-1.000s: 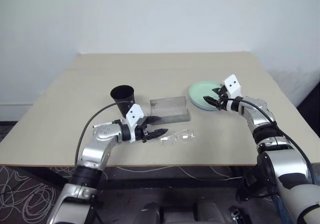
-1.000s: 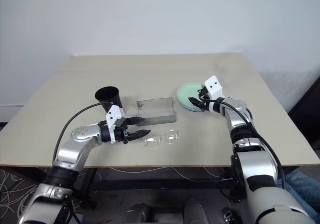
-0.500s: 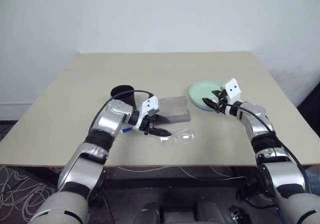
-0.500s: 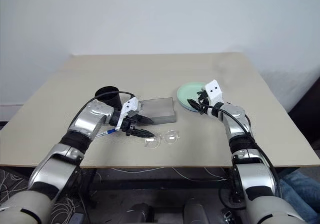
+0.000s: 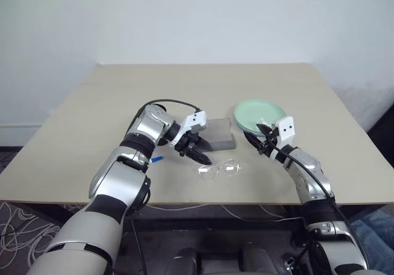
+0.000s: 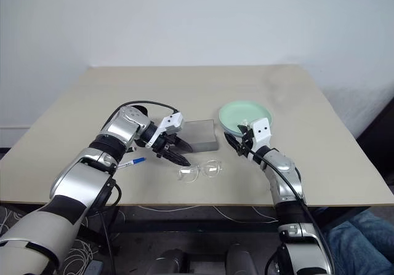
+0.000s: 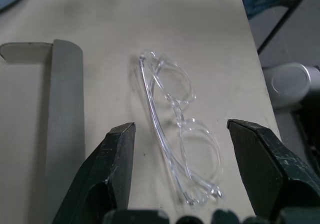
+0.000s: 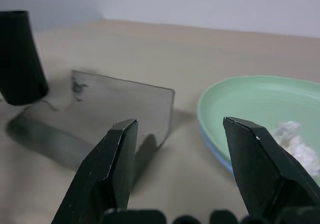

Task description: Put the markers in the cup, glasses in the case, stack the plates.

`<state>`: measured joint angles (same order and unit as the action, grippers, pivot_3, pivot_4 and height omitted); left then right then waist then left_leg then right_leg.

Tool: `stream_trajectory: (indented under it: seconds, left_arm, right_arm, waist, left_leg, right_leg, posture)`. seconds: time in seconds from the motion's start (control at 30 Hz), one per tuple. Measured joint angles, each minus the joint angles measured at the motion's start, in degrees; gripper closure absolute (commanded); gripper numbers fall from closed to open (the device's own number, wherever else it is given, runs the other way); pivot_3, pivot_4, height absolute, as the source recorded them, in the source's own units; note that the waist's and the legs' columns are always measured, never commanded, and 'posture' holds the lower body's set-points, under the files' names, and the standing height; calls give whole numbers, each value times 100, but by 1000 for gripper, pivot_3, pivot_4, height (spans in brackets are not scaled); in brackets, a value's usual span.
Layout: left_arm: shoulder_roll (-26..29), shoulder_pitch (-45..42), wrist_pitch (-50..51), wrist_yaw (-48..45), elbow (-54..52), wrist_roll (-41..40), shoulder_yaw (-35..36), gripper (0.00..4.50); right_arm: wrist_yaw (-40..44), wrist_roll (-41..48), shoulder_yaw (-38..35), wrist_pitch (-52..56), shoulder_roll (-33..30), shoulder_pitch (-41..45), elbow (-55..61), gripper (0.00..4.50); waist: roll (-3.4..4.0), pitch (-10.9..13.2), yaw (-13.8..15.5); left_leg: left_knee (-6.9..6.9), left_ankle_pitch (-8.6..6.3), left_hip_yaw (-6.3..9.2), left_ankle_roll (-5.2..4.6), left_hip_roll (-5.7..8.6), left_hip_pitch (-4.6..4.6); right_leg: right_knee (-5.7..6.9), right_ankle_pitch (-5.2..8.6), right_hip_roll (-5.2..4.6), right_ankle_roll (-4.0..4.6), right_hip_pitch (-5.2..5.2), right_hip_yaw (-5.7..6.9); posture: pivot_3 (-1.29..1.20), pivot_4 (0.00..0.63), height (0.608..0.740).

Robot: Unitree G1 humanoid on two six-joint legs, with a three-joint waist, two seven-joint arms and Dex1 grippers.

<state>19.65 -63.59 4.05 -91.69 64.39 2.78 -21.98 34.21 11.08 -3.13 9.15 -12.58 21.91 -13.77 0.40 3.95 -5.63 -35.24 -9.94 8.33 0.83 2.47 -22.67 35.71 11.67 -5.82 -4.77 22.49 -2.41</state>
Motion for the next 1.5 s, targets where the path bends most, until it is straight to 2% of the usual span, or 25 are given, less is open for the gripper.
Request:
stream_trajectory:
  seconds: [0.2,0.47,0.7,1.0,1.5]
  left_arm:
    - [-39,-2,-100,-22,91,187,-144,1408]
    - [-38,-10,-33,-23,87,191,-373,1408]
    - [-67,-181,57,-24,115,92,-458,1408]
    - [-343,-342,218,-25,234,46,-454,1408]
    - [-716,-430,-30,30,642,464,-443,1408]
  right_arm:
    - [-35,346,-66,248,-11,-721,780,1550]
    - [-51,646,-18,344,73,-1281,1443,1550]
    - [570,1089,206,533,-275,-1985,2172,1550]
    - [799,1208,422,906,-644,-2307,2688,1550]
    - [393,1145,643,926,-568,-2377,2899,1550]
  waist:
    - [-8,3,4]
    - [-12,5,10]
    - [-37,18,24]
    - [-51,25,22]
    - [-64,33,204]
  left_leg:
    - [-1,-2,4,4,-2,1]
    - [0,-2,6,3,-3,-1]
    - [-12,-14,6,22,-3,-5]
    - [-20,-16,9,24,-7,-6]
    - [-37,-16,7,23,-5,-13]
  right_leg:
    - [4,1,-1,1,-2,3]
    - [1,1,-2,1,-2,5]
    - [0,2,-5,3,-8,8]
    - [0,9,-6,14,-11,12]
    - [-1,8,-6,13,-14,15]
  posture:
    - [0,0,740]
    - [0,0,740]
    - [0,0,740]
    - [0,0,740]
    - [0,0,740]
